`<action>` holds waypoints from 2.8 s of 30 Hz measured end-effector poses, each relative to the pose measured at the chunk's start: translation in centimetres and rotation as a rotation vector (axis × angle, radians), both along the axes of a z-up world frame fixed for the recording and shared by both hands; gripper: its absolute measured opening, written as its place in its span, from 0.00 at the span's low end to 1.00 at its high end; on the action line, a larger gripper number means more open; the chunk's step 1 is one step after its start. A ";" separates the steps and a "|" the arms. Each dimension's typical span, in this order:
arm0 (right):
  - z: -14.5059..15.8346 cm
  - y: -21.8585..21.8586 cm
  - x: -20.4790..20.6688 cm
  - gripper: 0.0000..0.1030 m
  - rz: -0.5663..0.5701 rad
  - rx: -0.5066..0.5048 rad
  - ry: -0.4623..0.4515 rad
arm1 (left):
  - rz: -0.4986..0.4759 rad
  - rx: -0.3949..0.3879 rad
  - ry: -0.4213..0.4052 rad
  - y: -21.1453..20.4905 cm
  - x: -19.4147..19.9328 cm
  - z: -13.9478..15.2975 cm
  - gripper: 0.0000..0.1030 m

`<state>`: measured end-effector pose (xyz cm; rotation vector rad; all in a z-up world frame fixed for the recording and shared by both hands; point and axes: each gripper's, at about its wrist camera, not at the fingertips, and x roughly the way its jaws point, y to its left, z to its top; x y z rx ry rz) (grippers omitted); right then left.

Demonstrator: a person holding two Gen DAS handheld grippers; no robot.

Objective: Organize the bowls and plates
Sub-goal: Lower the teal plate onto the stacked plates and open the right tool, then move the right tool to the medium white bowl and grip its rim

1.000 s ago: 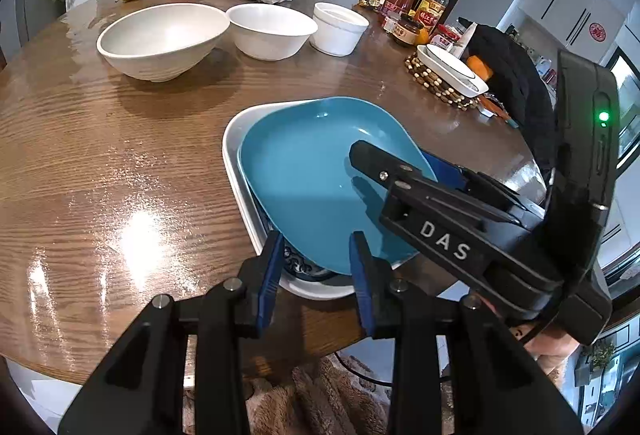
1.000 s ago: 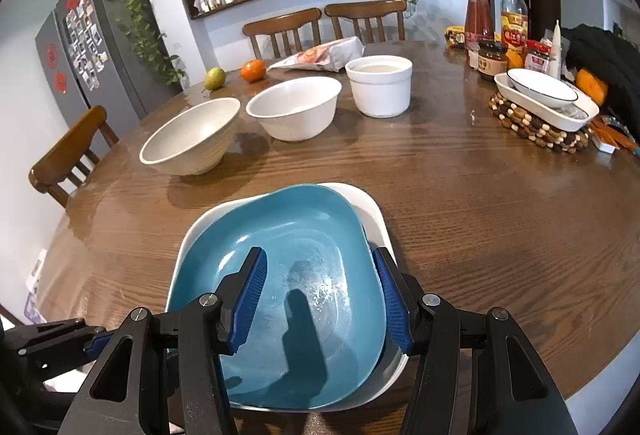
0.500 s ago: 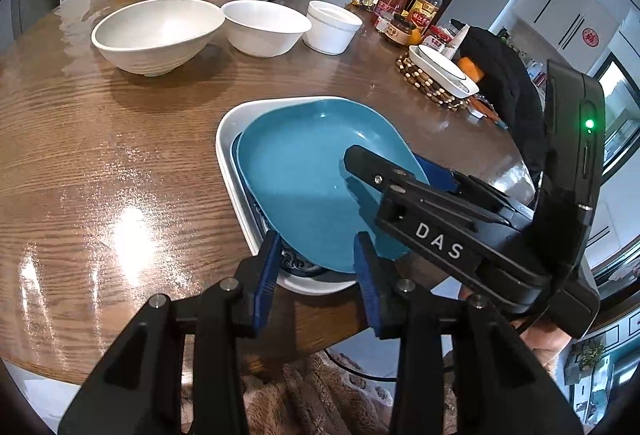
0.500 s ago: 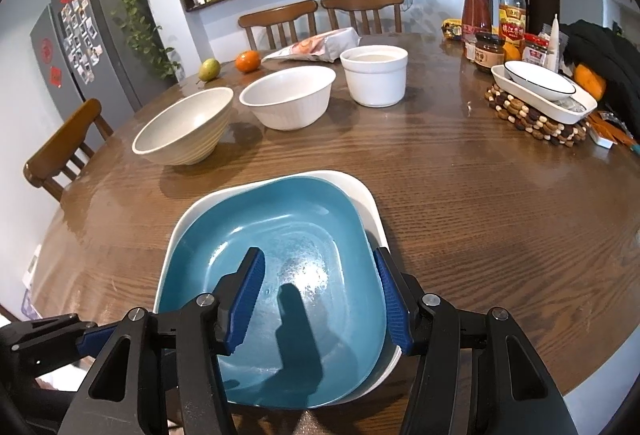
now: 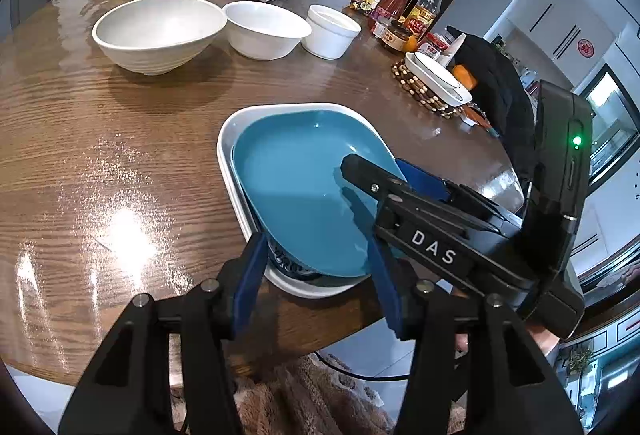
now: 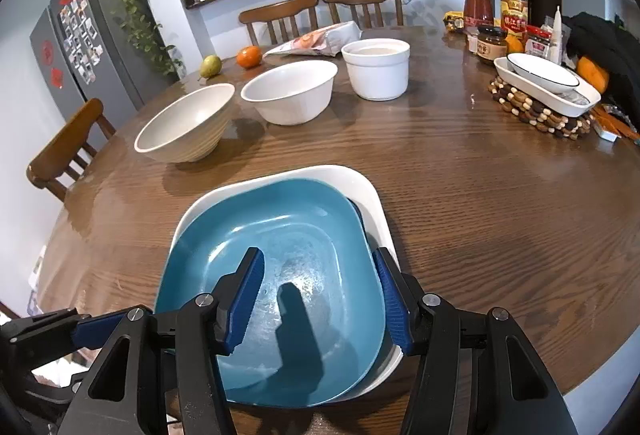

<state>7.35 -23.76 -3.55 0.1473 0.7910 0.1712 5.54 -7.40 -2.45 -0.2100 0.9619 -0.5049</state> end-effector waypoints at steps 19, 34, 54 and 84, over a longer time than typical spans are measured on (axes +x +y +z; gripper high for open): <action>1.7 -1.3 -0.1 0.65 -0.017 0.047 -0.038 | 0.056 0.027 -0.099 0.6 0.8 2.1 0.61; 11.6 -3.5 -0.2 0.83 -0.099 -0.001 -0.263 | 0.033 0.016 -0.297 -0.3 3.8 10.7 0.75; 19.3 -2.2 12.7 0.97 0.087 0.243 -0.265 | 0.134 0.003 -0.218 -2.5 16.8 9.9 0.75; 3.9 3.6 27.3 0.41 0.252 -0.029 0.182 | 0.172 -0.008 0.008 -2.6 20.1 2.0 0.46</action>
